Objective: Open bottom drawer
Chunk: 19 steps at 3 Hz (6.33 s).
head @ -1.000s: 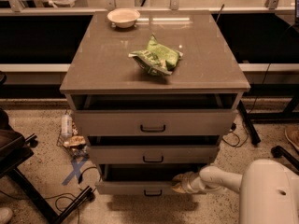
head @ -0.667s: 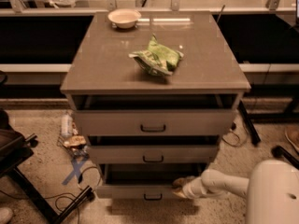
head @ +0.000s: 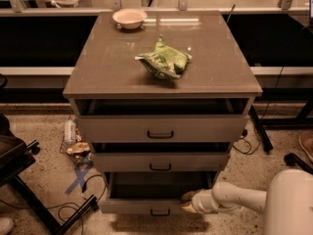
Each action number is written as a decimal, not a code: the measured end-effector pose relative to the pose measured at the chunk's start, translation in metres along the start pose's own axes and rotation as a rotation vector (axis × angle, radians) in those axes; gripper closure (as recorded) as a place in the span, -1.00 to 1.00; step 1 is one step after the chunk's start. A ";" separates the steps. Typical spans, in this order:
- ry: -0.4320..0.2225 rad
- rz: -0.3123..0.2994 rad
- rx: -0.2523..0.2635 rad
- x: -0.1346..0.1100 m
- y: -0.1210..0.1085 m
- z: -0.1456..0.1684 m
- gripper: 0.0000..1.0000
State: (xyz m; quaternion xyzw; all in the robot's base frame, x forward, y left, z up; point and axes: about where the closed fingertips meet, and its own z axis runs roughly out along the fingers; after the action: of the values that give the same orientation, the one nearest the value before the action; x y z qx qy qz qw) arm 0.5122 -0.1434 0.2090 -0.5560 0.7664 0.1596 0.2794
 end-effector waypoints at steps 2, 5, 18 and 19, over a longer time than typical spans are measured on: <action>0.013 -0.005 -0.090 0.001 0.079 -0.017 1.00; 0.089 -0.075 -0.005 -0.017 0.034 -0.040 1.00; 0.244 0.018 -0.231 0.048 0.087 -0.007 1.00; 0.262 0.036 -0.243 0.052 0.094 -0.017 1.00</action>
Offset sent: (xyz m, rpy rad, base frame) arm -0.3854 0.0037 0.1446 -0.0718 0.1086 0.1626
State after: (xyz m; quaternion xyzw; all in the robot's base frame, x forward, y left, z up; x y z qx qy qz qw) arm 0.4079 -0.1610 0.1848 -0.5879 0.7812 0.1820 0.1048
